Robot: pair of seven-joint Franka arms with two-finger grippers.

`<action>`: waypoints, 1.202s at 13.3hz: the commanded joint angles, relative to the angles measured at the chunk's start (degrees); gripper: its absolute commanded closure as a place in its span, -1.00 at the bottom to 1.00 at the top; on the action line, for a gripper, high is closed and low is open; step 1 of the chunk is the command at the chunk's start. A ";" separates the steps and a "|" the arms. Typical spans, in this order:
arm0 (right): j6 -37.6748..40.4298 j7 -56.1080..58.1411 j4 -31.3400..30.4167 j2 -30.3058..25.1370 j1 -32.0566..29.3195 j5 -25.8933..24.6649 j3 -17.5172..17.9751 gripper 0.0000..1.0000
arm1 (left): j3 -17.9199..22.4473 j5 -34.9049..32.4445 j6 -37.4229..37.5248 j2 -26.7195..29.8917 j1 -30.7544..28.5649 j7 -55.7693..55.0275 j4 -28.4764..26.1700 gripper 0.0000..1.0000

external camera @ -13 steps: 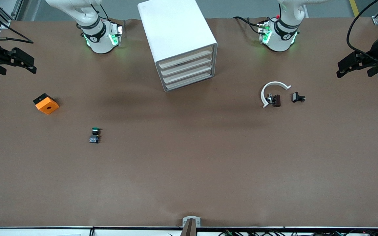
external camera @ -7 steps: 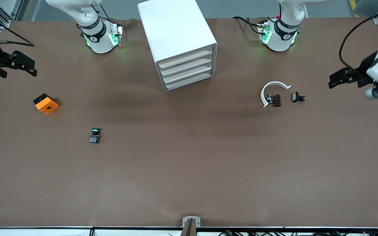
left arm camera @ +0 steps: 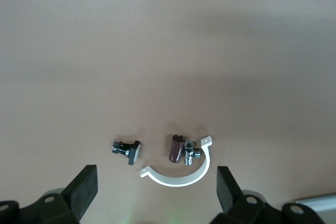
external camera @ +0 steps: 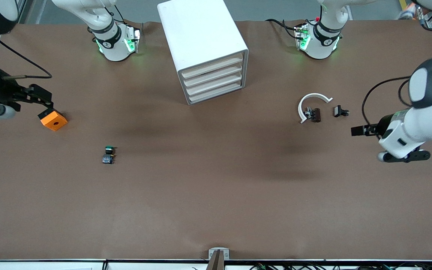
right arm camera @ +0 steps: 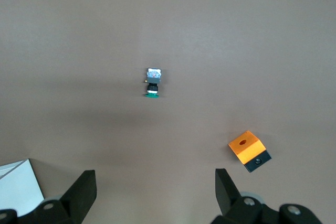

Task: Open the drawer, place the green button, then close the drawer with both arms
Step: 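Move the right gripper to the button while the left gripper reaches out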

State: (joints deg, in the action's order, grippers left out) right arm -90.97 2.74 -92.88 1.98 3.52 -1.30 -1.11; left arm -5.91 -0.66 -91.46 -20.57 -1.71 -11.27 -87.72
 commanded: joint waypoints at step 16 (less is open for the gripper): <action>-36.62 -9.51 -11.88 24.46 2.01 -2.57 0.14 -1.00 | -0.60 25.33 -8.29 -21.26 16.73 -80.39 5.28 -1.00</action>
State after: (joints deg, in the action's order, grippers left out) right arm -124.13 -5.50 -103.69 25.53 6.30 -5.04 -1.37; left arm -6.86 20.02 -99.94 -41.14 14.02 -89.18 -83.76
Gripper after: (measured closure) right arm 0.000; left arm 0.000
